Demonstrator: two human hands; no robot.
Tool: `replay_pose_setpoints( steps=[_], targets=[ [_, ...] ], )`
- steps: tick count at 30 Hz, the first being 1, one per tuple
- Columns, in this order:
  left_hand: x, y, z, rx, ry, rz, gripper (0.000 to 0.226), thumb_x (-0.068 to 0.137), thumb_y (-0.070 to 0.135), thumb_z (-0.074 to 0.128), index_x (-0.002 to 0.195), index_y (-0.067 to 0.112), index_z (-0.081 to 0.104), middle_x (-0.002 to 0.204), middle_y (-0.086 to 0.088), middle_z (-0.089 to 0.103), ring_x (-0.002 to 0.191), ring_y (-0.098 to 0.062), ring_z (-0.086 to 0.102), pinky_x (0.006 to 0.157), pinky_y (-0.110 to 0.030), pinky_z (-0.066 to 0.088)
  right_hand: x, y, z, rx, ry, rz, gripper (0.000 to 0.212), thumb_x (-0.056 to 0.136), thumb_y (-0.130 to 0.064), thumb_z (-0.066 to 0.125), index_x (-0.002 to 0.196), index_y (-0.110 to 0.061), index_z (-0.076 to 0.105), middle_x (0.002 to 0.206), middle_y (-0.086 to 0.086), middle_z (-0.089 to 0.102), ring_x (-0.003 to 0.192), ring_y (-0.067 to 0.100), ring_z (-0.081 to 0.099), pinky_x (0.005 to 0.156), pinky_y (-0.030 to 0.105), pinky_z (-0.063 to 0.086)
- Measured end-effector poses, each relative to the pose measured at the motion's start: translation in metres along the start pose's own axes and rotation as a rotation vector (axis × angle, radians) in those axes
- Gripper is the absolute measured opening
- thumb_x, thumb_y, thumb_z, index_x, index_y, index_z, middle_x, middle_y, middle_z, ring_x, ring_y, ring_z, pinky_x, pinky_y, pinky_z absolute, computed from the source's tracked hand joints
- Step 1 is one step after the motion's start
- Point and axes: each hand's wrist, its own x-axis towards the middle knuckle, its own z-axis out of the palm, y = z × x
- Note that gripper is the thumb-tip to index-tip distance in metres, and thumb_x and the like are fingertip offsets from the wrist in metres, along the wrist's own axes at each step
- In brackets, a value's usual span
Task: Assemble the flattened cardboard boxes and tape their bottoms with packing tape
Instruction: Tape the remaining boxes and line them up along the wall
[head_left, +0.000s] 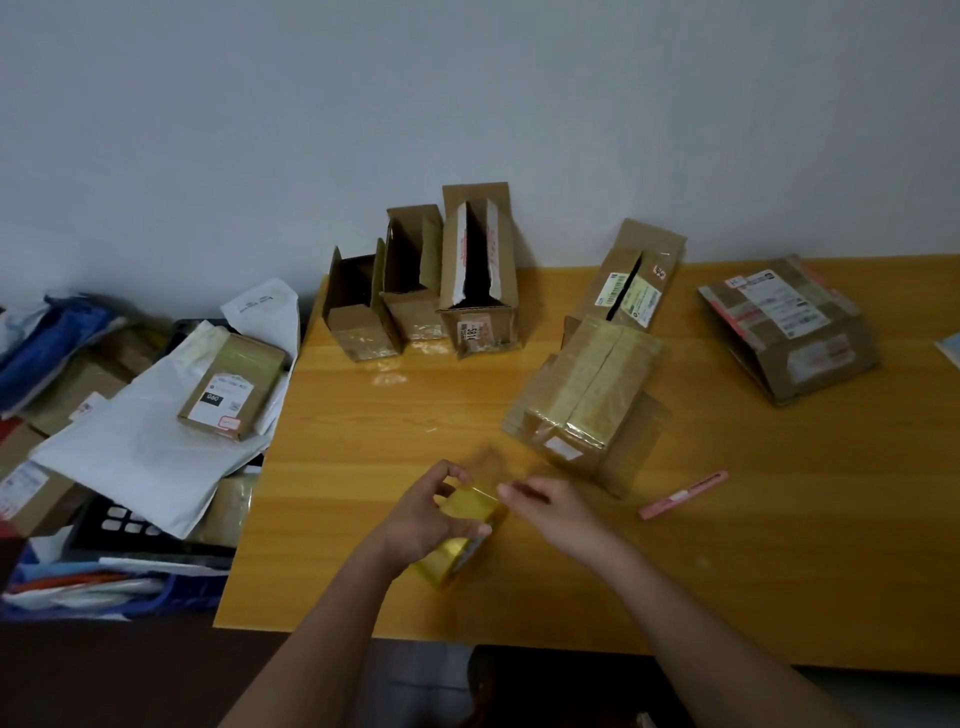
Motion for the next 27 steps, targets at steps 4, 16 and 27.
replay_pose_setpoints(
  steps=[4, 16, 27],
  targets=[
    [-0.004, -0.002, -0.002, 0.059, -0.027, 0.08, 0.053, 0.069, 0.013, 0.086, 0.109, 0.013, 0.053, 0.12, -0.01, 0.047, 0.108, -0.02, 0.046, 0.068, -0.009, 0.046, 0.013, 0.008, 0.03, 0.048, 0.145, -0.073, 0.012, 0.08, -0.031, 0.078, 0.085, -0.028, 0.068, 0.09, -0.007, 0.069, 0.09, 0.01, 0.064, 0.082, 0.026, 0.05],
    [-0.025, -0.046, -0.028, 0.088, 0.007, 0.174, 0.104, 0.063, 0.01, 0.09, 0.142, 0.027, 0.026, 0.134, 0.0, 0.04, 0.116, 0.002, 0.047, 0.08, -0.009, 0.046, 0.023, 0.012, 0.04, -0.207, 0.38, -0.143, 0.033, 0.096, -0.024, 0.059, 0.069, -0.02, 0.04, 0.063, -0.001, 0.049, 0.062, 0.021, 0.052, 0.056, 0.03, 0.044],
    [-0.035, -0.066, -0.096, 0.675, 0.386, 0.281, 0.087, 0.085, 0.002, 0.063, 0.144, 0.051, 0.023, 0.113, 0.005, 0.04, 0.102, -0.015, 0.039, 0.081, -0.034, 0.047, 0.049, -0.004, 0.093, 0.272, 0.287, 0.023, 0.022, 0.1, -0.015, 0.051, 0.079, -0.013, 0.046, 0.083, 0.015, 0.069, 0.057, 0.012, 0.069, 0.063, 0.039, 0.056]
  ],
)
